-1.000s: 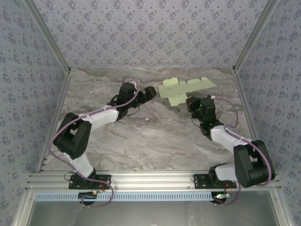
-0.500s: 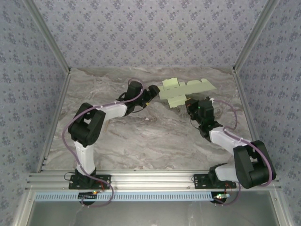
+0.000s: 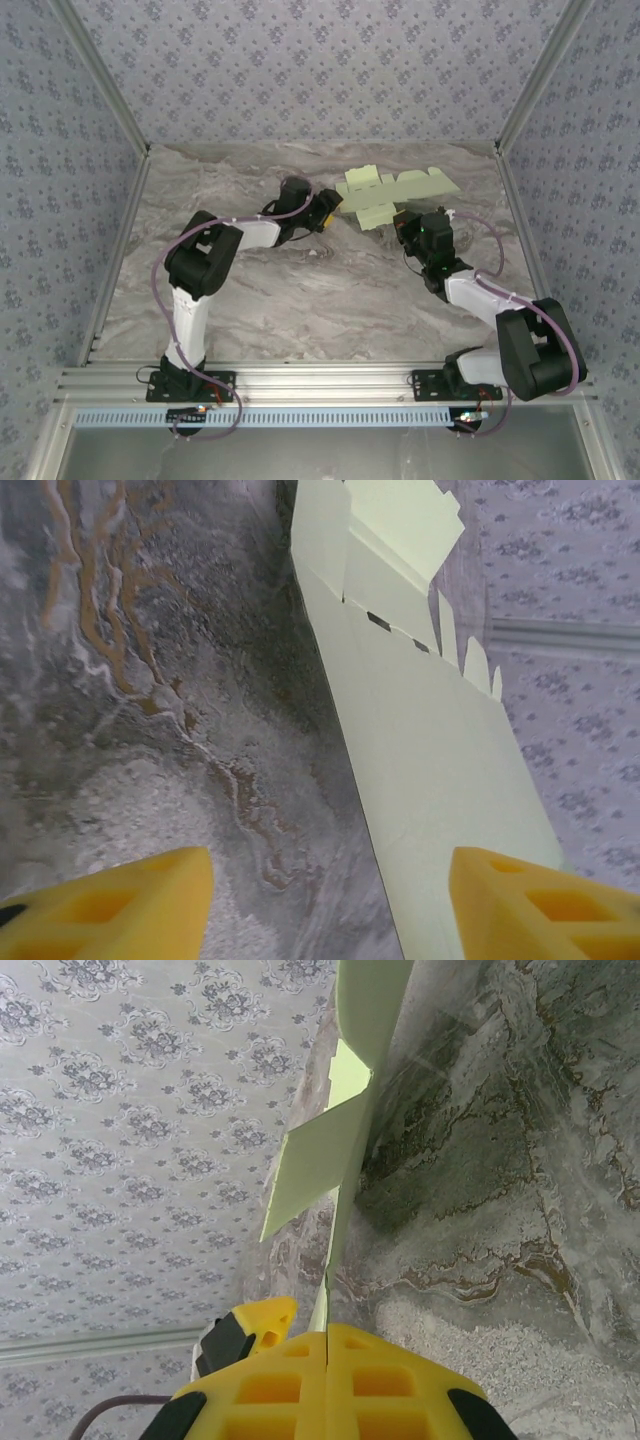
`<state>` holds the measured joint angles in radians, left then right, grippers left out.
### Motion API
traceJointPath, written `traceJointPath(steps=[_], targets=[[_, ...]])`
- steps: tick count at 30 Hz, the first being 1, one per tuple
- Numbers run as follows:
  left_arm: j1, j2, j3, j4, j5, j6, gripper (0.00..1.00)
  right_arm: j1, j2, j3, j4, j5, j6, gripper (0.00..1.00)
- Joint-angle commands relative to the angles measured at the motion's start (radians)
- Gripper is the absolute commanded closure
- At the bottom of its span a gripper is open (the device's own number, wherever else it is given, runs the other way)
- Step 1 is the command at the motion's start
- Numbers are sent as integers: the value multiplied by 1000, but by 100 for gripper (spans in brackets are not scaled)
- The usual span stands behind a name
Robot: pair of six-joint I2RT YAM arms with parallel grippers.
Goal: Fold the paper box
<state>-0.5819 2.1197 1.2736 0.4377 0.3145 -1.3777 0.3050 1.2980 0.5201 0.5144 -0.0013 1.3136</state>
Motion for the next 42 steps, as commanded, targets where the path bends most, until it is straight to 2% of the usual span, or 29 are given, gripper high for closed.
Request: traceJointPath(steps=[1, 15, 29, 31, 35, 38, 42], targets=[[-9, 33, 39, 96, 25, -64, 43, 8, 14, -6, 29, 31, 12, 100], [-8, 51, 75, 113, 6, -66, 74, 8, 36, -10, 26, 24, 13, 100], [0, 20, 98, 79, -1, 10, 93, 1, 35, -2, -10, 15, -3, 100], [6, -6, 93, 62, -5, 54, 96, -6, 21, 0, -38, 9, -23, 99], [30, -103, 67, -18, -19, 220, 100, -15, -66, 34, -220, 18, -150, 80], [57, -197, 43, -99, -29, 393, 100, -20, -147, 73, -372, 20, -299, 65], [112, -323, 51, -278, 0, 717, 100, -12, -223, 138, -510, -22, -536, 53]])
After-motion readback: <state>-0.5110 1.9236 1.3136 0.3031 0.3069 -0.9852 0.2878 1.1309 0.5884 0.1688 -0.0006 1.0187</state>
